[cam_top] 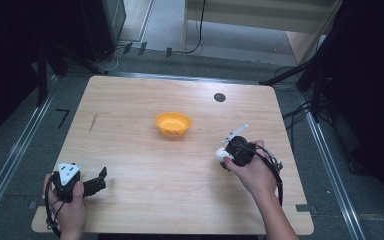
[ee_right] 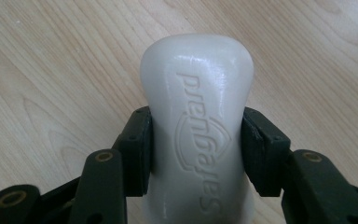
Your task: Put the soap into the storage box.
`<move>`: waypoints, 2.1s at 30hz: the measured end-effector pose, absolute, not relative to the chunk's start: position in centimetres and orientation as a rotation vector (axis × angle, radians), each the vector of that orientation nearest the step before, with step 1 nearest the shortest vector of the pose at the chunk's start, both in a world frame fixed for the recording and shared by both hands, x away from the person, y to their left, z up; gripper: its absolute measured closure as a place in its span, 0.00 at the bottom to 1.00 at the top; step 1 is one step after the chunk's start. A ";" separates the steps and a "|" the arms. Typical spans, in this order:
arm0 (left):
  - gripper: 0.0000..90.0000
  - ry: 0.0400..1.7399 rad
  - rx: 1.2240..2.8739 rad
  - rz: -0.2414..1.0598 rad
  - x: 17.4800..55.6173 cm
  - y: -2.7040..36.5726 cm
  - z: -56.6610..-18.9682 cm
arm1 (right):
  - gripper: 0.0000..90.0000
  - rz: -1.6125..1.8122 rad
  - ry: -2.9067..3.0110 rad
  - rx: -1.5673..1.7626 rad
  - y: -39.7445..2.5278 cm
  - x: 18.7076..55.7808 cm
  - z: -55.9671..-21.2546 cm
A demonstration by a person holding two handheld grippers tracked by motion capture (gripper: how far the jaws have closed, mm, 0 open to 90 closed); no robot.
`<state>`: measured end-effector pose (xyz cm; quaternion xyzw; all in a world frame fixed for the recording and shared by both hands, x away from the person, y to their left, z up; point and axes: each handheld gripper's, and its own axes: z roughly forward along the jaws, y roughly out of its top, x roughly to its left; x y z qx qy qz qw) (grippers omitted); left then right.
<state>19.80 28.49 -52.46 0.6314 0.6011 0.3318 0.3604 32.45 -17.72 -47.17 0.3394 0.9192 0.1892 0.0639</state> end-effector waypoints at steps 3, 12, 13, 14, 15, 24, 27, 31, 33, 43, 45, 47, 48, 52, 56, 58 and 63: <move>0.00 1.550 1.627 0.854 19.8 28.5 -52.5 | 0.57 0.585 2.791 0.999 -17.6 32.9 -46.9; 0.00 1.548 1.628 0.854 19.8 28.5 -52.5 | 0.57 0.584 2.817 0.931 -16.9 33.9 -46.2; 0.00 1.548 1.628 0.854 19.8 28.5 -52.4 | 0.57 0.581 2.820 0.927 -16.8 34.1 -46.1; 0.00 1.545 1.626 0.852 19.8 28.5 -52.5 | 0.57 0.585 2.822 0.912 -16.6 34.4 -45.8; 0.00 1.544 1.627 0.853 19.7 28.5 -52.5 | 0.57 0.588 2.824 0.902 -16.5 34.6 -45.7; 0.00 1.542 1.628 0.853 19.7 28.5 -52.5 | 0.57 0.583 2.848 0.817 -15.3 35.8 -44.8; 0.00 1.544 1.627 0.850 19.7 28.5 -52.5 | 0.57 0.593 2.851 0.808 -14.8 36.4 -44.6; 0.00 1.543 1.630 0.851 19.7 28.5 -52.5 | 0.57 0.589 2.857 0.789 -14.4 36.8 -44.4; 0.00 1.543 1.630 0.847 19.7 28.5 -52.5 | 0.57 0.604 2.861 0.780 -14.1 37.2 -44.2; 0.00 1.541 1.632 0.840 19.8 28.5 -52.5 | 0.57 0.575 2.879 0.687 -13.1 38.4 -44.2; 0.00 1.542 1.629 0.842 19.8 28.5 -52.5 | 0.57 0.572 2.882 0.683 -12.9 38.5 -44.2; 0.00 1.542 1.630 0.840 19.8 28.5 -52.5 | 0.57 0.568 2.888 0.677 -12.6 38.8 -44.2; 0.00 1.542 1.630 0.840 19.8 28.5 -52.5 | 0.57 0.568 2.885 0.670 -12.4 38.9 -44.2; 0.00 1.541 1.638 0.834 19.9 28.5 -52.5 | 0.57 0.583 2.885 0.647 -12.1 39.2 -43.9; 0.00 1.541 1.638 0.833 19.9 28.5 -52.5 | 0.57 0.568 2.889 0.641 -11.8 39.6 -43.8; 0.00 1.543 1.637 0.831 19.9 28.6 -52.5 | 0.57 0.565 2.895 0.623 -11.6 40.0 -43.7; 0.00 1.543 1.640 0.829 19.9 28.5 -52.5 | 0.57 0.599 2.899 0.612 -11.2 40.4 -43.4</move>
